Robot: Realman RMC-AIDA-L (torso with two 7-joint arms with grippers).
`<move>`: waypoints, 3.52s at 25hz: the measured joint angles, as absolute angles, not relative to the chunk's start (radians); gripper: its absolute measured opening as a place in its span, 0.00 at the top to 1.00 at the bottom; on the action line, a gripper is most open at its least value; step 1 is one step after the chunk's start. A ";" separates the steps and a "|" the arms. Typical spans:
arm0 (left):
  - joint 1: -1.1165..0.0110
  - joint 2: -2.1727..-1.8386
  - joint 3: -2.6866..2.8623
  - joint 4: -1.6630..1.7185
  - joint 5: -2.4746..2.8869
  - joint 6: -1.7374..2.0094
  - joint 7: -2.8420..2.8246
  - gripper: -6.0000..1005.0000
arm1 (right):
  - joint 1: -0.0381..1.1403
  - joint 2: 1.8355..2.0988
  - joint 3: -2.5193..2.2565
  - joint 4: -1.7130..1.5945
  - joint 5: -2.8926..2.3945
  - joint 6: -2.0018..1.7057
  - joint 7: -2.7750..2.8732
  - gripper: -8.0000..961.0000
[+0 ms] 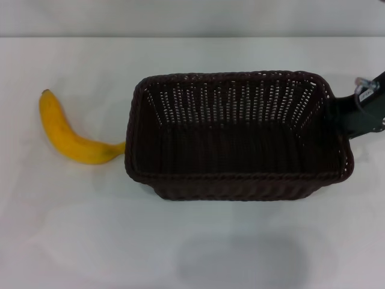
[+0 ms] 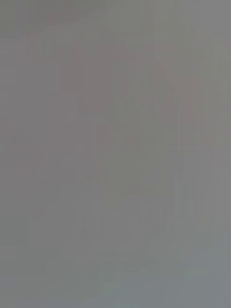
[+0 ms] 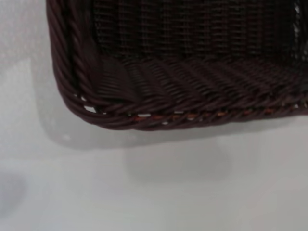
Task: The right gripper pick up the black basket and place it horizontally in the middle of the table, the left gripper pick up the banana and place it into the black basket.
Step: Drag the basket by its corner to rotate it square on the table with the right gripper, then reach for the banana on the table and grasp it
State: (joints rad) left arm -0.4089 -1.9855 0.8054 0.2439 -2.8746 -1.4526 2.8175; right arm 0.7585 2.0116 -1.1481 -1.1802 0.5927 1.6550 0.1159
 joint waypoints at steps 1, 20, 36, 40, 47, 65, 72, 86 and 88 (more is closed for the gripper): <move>-0.408 -1.986 0.805 0.244 -2.875 -1.453 2.817 0.21 | 0.755 2.011 -1.136 -1.185 0.601 1.655 0.112 0.82; -0.378 -2.005 0.813 0.257 -2.838 -1.361 2.770 0.22 | 0.573 1.983 -1.056 -1.556 0.622 1.745 0.061 0.31; -0.212 -1.987 0.805 0.878 -1.948 -0.961 1.456 0.24 | 0.343 2.005 -0.715 -1.056 1.368 1.241 -1.244 0.28; -0.221 -1.948 0.802 0.996 -1.668 -0.967 1.024 0.24 | 0.375 2.006 -0.564 -0.750 1.502 1.225 -1.656 0.28; -0.326 -1.829 0.768 1.061 -1.253 -1.190 0.448 0.24 | 0.382 2.011 -0.478 -0.507 1.637 1.197 -2.158 0.28; -0.857 -1.774 0.643 0.773 -0.338 -1.613 0.179 0.26 | 0.395 2.014 -0.469 -0.336 1.868 1.210 -2.607 0.28; -0.903 -1.827 0.644 0.617 -0.318 -1.490 0.176 0.26 | 0.397 2.015 -0.468 -0.312 1.870 1.206 -2.650 0.28; -0.876 -1.864 0.637 0.550 -0.305 -1.312 0.131 0.27 | 0.395 2.014 -0.468 -0.276 1.873 1.202 -2.710 0.28; -0.878 -1.868 0.637 0.532 -0.318 -1.278 0.132 0.27 | 0.395 2.013 -0.468 -0.274 1.873 1.201 -2.714 0.28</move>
State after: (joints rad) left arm -0.8778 -1.8678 0.6369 0.5324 -0.3180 -1.2780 0.1317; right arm 0.3950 2.0134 -0.4678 -0.2741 1.8730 1.2013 -2.7141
